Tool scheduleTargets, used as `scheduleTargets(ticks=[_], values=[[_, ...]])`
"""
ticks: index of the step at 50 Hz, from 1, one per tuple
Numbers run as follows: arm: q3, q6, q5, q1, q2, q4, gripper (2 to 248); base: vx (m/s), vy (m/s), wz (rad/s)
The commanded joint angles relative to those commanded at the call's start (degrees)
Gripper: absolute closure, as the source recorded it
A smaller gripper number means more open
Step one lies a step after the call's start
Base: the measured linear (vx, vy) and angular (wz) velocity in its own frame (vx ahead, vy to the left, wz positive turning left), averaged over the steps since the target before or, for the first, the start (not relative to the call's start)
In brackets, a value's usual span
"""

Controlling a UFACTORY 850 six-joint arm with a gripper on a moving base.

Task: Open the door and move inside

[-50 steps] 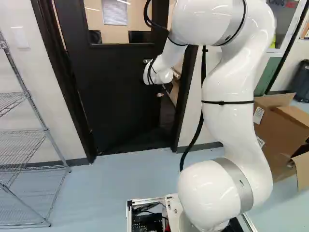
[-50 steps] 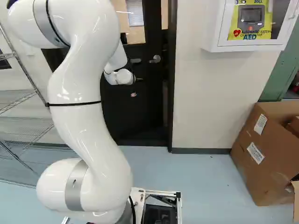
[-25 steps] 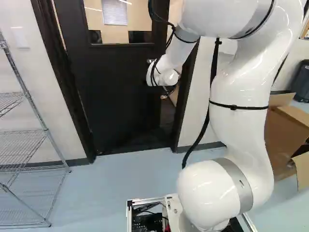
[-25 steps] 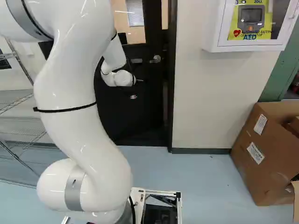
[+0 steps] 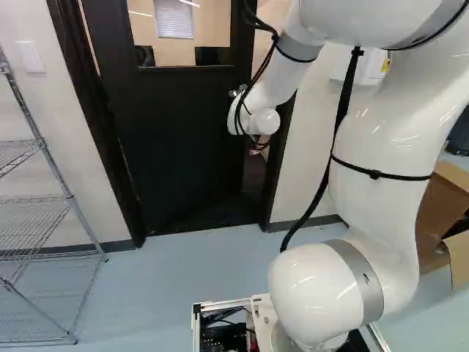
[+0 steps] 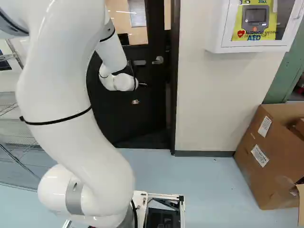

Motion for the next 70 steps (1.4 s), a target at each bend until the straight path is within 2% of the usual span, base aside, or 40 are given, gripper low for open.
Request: scheduleTargets(ticks=[34, 49, 58, 70], values=[[10.15, 0.00, 2.78, -2.73, 9.57, 0.01, 3, 0.000, 0.000, 0.000], [14.33, 0.00, 4.42, -4.22, 13.78, -4.44, 3, 0.000, 0.000, 0.000], [15.03, 0.00, 4.41, -4.51, 14.51, -7.90, 3, 0.000, 0.000, 0.000], [15.13, 0.00, 4.40, -4.55, 14.61, -9.04, 3, 0.000, 0.000, 0.000]])
